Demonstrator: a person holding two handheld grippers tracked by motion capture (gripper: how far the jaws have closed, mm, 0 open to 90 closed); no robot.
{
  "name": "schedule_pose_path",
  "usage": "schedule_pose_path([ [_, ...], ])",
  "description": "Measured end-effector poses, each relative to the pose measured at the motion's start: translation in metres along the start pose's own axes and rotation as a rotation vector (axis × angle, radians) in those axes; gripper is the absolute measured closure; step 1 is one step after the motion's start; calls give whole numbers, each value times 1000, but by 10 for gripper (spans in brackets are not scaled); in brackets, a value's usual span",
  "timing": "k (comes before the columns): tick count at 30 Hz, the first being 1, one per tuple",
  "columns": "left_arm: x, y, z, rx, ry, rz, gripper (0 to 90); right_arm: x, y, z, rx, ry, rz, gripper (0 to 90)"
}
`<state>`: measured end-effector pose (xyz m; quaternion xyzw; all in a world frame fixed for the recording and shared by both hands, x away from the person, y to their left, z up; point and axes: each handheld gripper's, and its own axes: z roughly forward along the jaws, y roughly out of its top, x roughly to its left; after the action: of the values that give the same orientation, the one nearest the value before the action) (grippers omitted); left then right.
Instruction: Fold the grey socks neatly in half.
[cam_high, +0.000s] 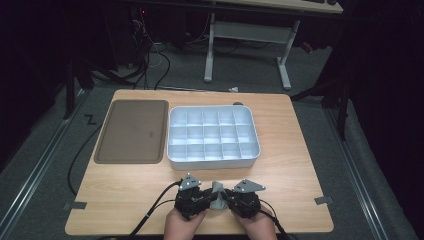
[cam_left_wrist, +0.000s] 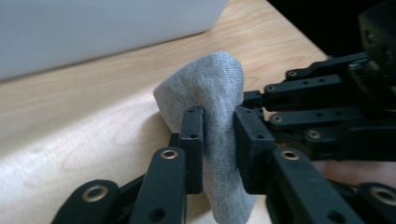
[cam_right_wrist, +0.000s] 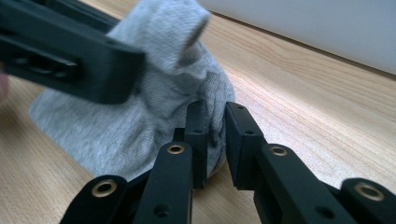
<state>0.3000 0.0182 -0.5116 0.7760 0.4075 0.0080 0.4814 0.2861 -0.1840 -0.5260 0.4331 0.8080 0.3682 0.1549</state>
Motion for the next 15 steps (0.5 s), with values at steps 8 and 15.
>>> schedule_pose_path([
  [8,-1,6,11,45,84,54,805,3,-1,0,-5,4,0,805],
  [15,3,5,8,63,100,60,816,0,3,-4,-17,6,26,743],
])
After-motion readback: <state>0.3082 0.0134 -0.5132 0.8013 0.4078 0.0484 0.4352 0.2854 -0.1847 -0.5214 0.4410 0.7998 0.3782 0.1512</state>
